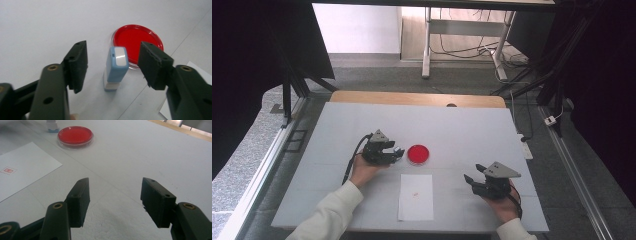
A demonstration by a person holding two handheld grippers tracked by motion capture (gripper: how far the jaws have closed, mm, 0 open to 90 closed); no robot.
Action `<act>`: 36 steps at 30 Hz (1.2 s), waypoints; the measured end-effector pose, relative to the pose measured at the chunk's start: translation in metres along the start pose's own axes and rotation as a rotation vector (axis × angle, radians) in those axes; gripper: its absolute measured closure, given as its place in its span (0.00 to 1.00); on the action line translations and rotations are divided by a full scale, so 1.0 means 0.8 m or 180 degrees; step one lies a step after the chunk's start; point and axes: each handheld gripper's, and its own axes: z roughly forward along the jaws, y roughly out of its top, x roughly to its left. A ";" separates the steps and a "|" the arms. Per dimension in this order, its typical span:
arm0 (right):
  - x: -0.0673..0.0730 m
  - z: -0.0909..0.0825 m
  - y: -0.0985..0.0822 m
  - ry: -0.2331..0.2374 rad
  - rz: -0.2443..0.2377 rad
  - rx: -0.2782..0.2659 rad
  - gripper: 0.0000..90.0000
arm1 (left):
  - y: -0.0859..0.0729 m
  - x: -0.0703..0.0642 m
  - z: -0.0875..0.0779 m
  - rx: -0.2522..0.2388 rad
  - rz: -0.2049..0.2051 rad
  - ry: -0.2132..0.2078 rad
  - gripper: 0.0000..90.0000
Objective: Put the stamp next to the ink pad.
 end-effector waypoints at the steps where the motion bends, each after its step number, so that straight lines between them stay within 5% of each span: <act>1: 0.000 0.000 0.000 0.0003 0.0001 0.0000 0.45 | 0.000 0.000 0.000 -0.0001 -0.0009 0.0008 0.42; 19: -0.006 0.000 0.000 0.0093 0.0027 -0.0010 0.39 | -0.003 -0.010 -0.051 -0.0149 0.0027 -0.0040 0.23; 36: -0.013 -0.003 0.002 0.0146 -0.0023 -0.0098 0.38 | -0.029 -0.027 -0.097 -0.0223 0.0130 -0.0200 0.19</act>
